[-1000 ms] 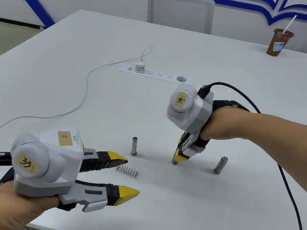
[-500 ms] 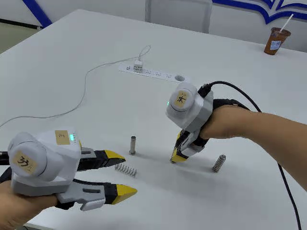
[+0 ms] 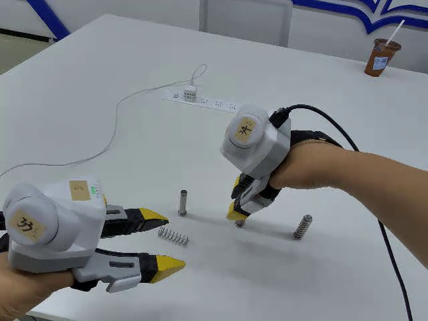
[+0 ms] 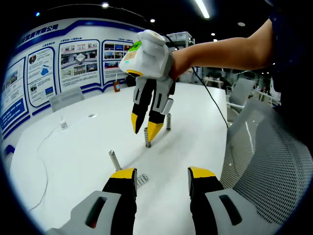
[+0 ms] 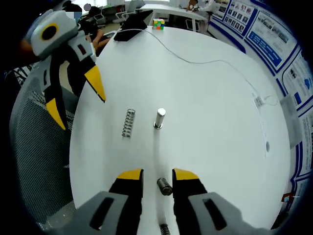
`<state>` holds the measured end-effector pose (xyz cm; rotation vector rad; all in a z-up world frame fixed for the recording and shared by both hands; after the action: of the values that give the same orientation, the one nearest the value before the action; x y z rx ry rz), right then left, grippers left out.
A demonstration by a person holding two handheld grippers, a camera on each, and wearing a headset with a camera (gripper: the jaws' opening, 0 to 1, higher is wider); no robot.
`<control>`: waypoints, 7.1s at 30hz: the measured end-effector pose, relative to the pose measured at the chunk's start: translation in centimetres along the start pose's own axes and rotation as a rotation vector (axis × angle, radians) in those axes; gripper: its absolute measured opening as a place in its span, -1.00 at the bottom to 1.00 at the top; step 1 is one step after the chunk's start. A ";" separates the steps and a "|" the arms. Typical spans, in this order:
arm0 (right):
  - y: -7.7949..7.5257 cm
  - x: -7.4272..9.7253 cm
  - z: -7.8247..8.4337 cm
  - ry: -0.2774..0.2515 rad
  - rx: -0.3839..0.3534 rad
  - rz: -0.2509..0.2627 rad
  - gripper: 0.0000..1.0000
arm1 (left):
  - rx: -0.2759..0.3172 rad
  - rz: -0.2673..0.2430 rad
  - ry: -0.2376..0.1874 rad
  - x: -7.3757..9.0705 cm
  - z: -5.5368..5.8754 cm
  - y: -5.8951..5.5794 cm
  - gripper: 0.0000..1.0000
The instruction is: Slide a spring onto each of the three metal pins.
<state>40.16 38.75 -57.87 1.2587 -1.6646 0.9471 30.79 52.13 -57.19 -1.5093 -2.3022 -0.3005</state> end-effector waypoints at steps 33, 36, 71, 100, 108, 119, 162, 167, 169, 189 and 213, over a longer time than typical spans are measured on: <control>4.7 -5.0 -3.8 -0.121 -0.077 -0.068 -0.64 | 0.016 -0.020 0.026 0.7 0.9 0.4 -0.17; 4.7 -5.5 -3.7 -0.120 -0.094 -0.061 -0.64 | 0.016 -0.021 0.028 0.8 1.0 0.4 -0.17; 5.4 -5.2 -2.5 -0.067 -0.067 -0.067 -0.77 | 0.014 -0.023 0.056 0.6 1.9 0.7 -0.20; 8.3 1.7 -1.7 -0.127 0.194 -0.132 -0.77 | -0.086 0.085 0.052 -2.1 0.0 -0.5 -0.52; 8.7 1.9 -1.6 -0.133 0.225 -0.137 -0.77 | -0.110 0.103 0.055 -2.3 -0.2 -0.9 -0.69; 9.0 2.2 -1.4 -0.137 0.243 -0.152 -0.77 | -0.136 0.120 0.057 -2.4 -0.1 -1.4 -0.76; 9.1 3.3 -3.5 -0.183 0.235 -0.158 -0.76 | -0.123 0.125 0.051 -2.5 -0.1 -1.3 -0.79; 9.4 3.4 -4.1 -0.186 0.249 -0.160 -0.76 | -0.121 0.123 0.049 -2.5 0.0 -1.3 -0.79; 9.5 3.5 -4.4 -0.188 0.255 -0.161 -0.76 | -0.120 0.124 0.047 -2.5 0.0 -1.3 -0.78; 9.1 3.7 -5.0 -0.165 0.274 -0.156 -0.76 | -0.108 0.098 0.024 -2.6 -0.4 -1.2 -0.70; 5.9 4.2 -5.4 -0.128 0.252 -0.103 -0.76 | -0.023 -0.001 -0.007 -0.5 0.5 0.4 -0.32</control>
<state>34.66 43.41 -52.47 1.5882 -1.5954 1.0563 31.26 52.02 -57.87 -1.5226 -2.3125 -0.3230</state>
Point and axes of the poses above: the centre of the closed fingertips' face, and the gripper's own axes: x roughly backward along the fingers, y roughly to its left, z roughly out of its underside, the point moved 6 cm from there along x, roughly backward along the fingers, and after that the axes turned 1 degree about -y, right-handed, at the moved point
